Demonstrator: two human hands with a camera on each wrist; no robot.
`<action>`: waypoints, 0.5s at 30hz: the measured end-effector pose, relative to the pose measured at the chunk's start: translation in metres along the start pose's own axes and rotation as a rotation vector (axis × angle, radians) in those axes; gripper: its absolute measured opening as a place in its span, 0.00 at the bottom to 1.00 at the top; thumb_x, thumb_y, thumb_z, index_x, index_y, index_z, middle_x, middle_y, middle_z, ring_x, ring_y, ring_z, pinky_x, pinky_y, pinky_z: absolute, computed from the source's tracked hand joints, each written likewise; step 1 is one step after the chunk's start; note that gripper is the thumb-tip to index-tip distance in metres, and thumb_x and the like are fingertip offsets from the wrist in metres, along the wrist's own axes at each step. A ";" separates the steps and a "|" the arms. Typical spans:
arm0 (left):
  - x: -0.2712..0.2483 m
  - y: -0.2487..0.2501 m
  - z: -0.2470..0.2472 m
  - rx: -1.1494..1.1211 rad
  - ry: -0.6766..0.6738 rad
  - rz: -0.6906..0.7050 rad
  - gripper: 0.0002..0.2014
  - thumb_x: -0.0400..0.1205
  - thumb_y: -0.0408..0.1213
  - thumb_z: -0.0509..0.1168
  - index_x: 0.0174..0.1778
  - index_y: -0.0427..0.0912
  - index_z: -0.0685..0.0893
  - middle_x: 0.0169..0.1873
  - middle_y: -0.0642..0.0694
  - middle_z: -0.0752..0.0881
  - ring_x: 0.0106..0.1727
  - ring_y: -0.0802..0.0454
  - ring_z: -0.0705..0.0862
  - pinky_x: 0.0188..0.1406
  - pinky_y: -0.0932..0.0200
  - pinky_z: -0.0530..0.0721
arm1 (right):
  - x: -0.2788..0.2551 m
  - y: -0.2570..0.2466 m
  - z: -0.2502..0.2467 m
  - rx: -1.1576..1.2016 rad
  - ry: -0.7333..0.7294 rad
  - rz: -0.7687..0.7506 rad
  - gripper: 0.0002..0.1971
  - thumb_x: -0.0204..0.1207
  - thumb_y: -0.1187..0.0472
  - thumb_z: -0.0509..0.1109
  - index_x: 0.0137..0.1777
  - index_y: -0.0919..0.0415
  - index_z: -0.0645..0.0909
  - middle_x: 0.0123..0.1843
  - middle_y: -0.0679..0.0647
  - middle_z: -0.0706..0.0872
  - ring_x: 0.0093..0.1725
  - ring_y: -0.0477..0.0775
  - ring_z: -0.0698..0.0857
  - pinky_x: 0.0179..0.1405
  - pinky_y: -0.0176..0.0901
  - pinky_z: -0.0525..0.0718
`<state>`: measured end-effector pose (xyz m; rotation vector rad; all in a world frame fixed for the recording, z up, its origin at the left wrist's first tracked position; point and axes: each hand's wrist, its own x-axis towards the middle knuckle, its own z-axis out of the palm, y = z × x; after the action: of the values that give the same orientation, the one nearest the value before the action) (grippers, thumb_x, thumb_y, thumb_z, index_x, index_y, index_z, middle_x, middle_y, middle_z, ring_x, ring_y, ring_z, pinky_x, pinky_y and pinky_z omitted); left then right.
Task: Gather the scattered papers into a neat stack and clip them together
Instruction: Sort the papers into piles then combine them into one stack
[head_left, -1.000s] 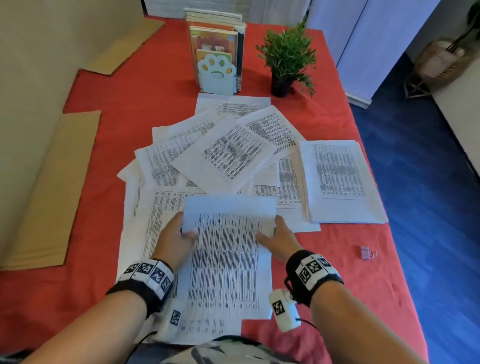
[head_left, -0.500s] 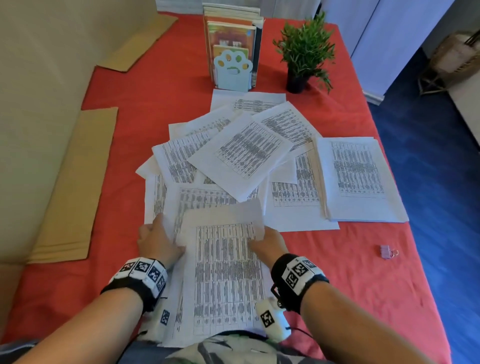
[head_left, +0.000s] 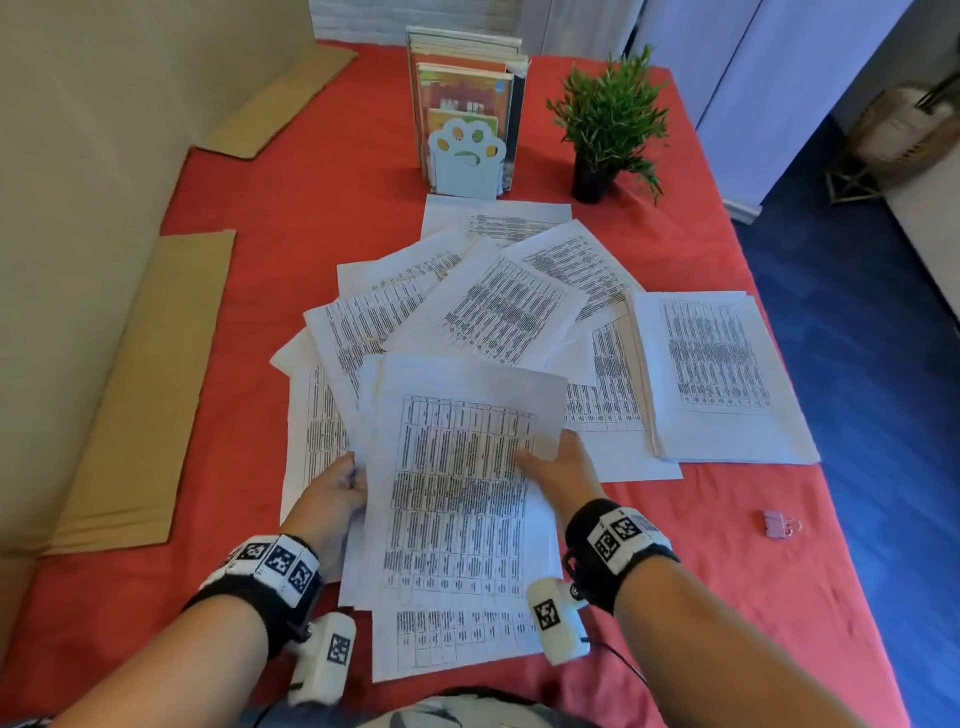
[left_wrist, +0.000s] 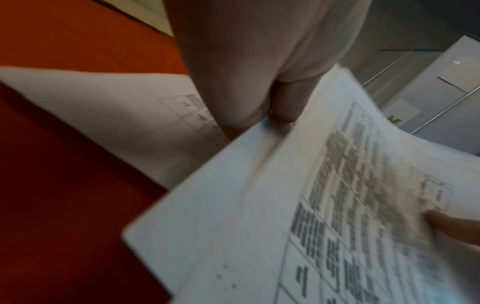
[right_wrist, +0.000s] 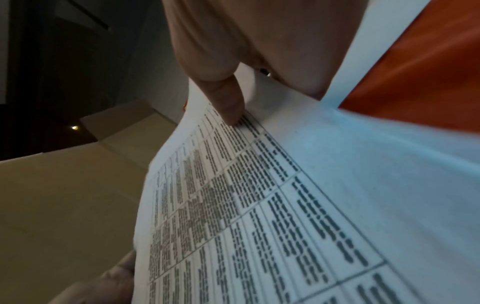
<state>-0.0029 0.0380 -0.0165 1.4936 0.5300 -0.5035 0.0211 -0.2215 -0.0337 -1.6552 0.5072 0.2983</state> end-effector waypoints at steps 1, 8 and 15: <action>0.003 0.003 0.003 0.006 -0.022 0.002 0.20 0.81 0.15 0.53 0.57 0.38 0.83 0.39 0.43 0.90 0.39 0.47 0.88 0.36 0.56 0.86 | 0.002 -0.001 0.001 0.028 0.001 -0.001 0.13 0.72 0.68 0.73 0.57 0.59 0.81 0.52 0.62 0.89 0.51 0.63 0.89 0.44 0.43 0.86; 0.053 0.045 0.006 0.589 0.500 0.053 0.27 0.78 0.38 0.67 0.75 0.49 0.71 0.77 0.41 0.66 0.75 0.36 0.67 0.74 0.40 0.69 | 0.050 -0.040 -0.036 0.115 0.175 -0.066 0.24 0.71 0.68 0.73 0.68 0.59 0.77 0.60 0.61 0.87 0.59 0.63 0.87 0.62 0.60 0.84; 0.093 0.061 -0.003 0.683 0.599 -0.234 0.52 0.65 0.60 0.72 0.80 0.47 0.54 0.77 0.35 0.62 0.77 0.30 0.61 0.73 0.33 0.68 | 0.096 -0.074 -0.075 -0.519 0.335 0.007 0.12 0.79 0.63 0.66 0.60 0.66 0.81 0.53 0.64 0.84 0.57 0.67 0.85 0.47 0.44 0.77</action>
<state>0.1081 0.0435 -0.0259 2.2730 1.0822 -0.4309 0.1337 -0.3039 -0.0042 -2.2278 0.7278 0.1630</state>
